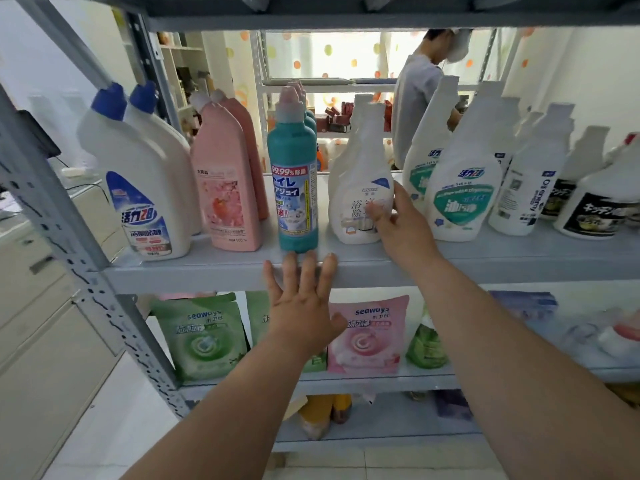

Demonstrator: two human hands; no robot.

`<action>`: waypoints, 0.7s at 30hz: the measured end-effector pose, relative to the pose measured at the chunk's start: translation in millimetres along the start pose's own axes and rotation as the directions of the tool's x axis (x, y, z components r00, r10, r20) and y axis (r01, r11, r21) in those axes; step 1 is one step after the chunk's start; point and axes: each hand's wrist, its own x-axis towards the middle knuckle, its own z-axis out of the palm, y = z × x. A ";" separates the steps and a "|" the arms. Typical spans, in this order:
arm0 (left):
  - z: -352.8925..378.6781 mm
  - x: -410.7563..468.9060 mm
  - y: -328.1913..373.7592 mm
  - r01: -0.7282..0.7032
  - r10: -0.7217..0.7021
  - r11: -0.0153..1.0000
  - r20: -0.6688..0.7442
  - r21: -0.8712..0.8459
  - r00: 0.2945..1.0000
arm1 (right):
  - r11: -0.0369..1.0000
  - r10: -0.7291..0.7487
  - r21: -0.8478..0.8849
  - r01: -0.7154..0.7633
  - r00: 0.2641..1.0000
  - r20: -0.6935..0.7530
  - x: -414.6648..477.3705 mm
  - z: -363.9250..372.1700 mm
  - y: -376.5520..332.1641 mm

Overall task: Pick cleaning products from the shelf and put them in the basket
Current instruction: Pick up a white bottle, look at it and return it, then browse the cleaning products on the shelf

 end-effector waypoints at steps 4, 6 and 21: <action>-2.2 -0.9 -4.3 -0.001 0.000 1.000 0.051 0.021 0.999 | 0.945 -0.008 -0.327 -0.001 1.000 -0.025 -21.7 1.4 -4.2; -6.3 -4.2 -3.1 -0.013 0.011 1.000 0.052 0.027 0.999 | 0.844 -0.141 -0.521 0.127 0.990 0.014 -52.7 -4.5 2.7; -53.2 1.9 100.2 0.021 -0.034 0.981 -0.061 -0.193 0.998 | 0.751 -0.204 -0.617 0.234 0.972 0.120 -64.9 -177.6 93.5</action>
